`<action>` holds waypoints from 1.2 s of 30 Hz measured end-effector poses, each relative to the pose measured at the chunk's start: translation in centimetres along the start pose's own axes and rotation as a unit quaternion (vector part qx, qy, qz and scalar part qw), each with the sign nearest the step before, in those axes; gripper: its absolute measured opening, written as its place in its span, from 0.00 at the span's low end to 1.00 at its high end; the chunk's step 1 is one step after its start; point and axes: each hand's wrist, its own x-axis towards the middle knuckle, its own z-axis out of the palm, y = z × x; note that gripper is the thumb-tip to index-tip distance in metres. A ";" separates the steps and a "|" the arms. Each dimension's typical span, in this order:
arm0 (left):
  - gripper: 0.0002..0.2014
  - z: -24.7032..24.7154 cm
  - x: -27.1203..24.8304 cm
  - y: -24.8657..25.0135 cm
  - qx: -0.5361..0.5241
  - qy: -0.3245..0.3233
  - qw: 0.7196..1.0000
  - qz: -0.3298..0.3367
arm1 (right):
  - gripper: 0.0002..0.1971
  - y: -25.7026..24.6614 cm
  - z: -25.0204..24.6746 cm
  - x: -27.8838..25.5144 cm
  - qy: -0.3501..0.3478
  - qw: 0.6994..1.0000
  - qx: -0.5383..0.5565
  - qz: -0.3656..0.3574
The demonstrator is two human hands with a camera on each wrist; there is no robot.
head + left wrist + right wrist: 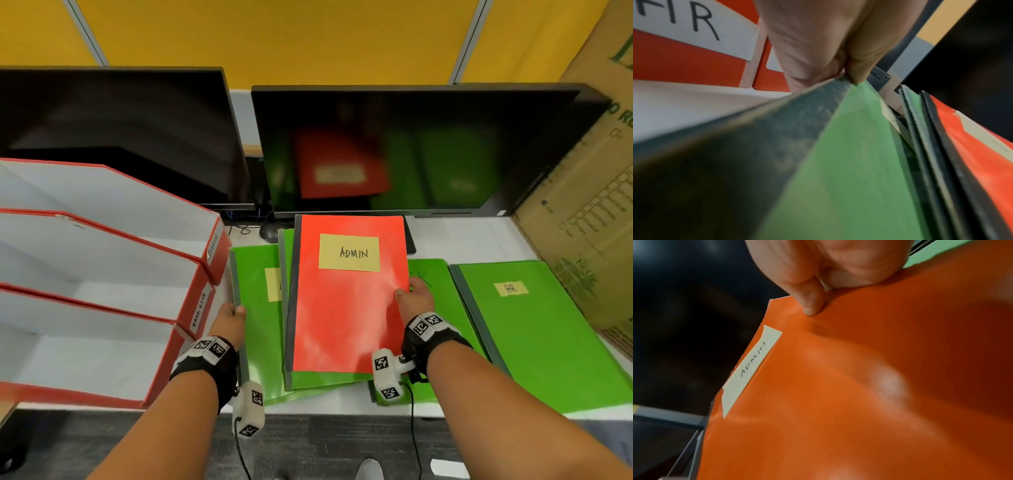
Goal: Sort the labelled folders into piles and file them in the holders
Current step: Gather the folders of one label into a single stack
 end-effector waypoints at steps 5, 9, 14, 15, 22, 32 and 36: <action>0.17 0.0 -0.5 0.3 -0.044 -0.009 0.999 -0.009 | 0.10 -0.5 1.4 -0.7 -0.021 1.000 -0.004 -0.012; 0.19 0.0 -1.1 0.8 -0.082 -0.036 0.996 -0.012 | 0.08 -0.9 3.1 -1.5 -0.076 0.996 -0.045 -0.015; 0.22 -0.7 -0.8 0.4 -0.046 -0.029 0.998 -0.030 | 0.12 -1.4 2.8 -1.0 -0.029 0.997 -0.067 0.009; 0.23 -0.8 -0.8 0.4 -0.041 -0.026 0.998 -0.033 | 0.12 -1.4 2.4 -0.8 -0.023 0.997 -0.069 0.012; 0.19 -1.0 -0.9 0.9 -0.018 -0.006 1.000 -0.024 | 0.13 -0.8 2.0 -0.4 -0.024 0.997 -0.065 0.026; 0.18 -2.2 -3.5 3.8 -0.109 -0.026 0.992 0.057 | 0.13 -2.8 4.4 -3.4 -0.138 0.988 -0.047 -0.058; 0.19 -3.7 -4.7 5.0 -0.195 -0.033 0.976 0.088 | 0.34 -4.1 4.0 -4.1 -0.210 0.972 0.092 -0.055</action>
